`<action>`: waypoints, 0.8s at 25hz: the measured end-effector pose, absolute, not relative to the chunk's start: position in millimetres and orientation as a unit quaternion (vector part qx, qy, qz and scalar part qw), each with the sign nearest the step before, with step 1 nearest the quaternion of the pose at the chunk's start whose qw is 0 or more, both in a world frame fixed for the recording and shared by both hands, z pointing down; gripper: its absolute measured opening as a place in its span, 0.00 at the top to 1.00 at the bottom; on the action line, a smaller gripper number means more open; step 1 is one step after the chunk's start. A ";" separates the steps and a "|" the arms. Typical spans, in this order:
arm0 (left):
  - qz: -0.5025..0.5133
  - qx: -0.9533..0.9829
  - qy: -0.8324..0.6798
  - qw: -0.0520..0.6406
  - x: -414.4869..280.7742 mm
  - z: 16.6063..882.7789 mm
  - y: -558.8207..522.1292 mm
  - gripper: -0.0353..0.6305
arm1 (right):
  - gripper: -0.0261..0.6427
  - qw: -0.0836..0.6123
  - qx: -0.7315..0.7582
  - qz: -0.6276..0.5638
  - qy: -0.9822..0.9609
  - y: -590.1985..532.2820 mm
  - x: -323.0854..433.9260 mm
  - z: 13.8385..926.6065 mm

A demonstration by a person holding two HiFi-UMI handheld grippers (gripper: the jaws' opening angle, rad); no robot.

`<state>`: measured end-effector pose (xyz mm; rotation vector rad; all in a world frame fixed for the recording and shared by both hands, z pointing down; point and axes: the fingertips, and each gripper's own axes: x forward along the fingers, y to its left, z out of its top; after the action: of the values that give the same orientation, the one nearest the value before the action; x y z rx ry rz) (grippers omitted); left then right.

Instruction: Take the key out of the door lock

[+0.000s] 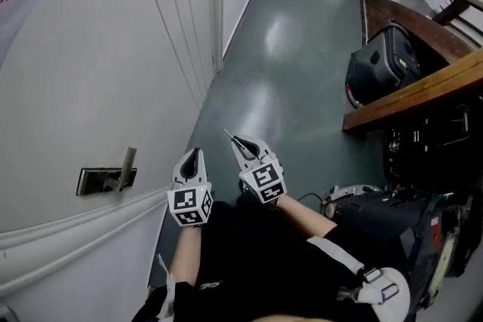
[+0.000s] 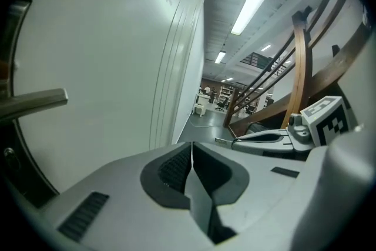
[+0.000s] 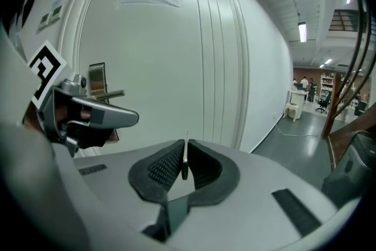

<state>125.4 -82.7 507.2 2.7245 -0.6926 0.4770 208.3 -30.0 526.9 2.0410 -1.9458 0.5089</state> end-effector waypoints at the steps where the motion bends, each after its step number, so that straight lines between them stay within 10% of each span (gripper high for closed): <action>1: 0.162 0.948 -0.234 0.143 131.2 502.6 -83.2 0.91 | 0.92 0.134 0.713 0.166 -0.668 -29.1 214.4 517.9; 20: 0.003 0.982 -0.169 0.080 192.5 350.1 -67.8 0.91 | 0.92 0.034 0.797 -0.022 -0.602 0.5 280.2 331.3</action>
<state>192.5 -67.8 350.1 2.9389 -0.5064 0.0093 280.2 0.5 331.3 2.4513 -1.8523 -0.0690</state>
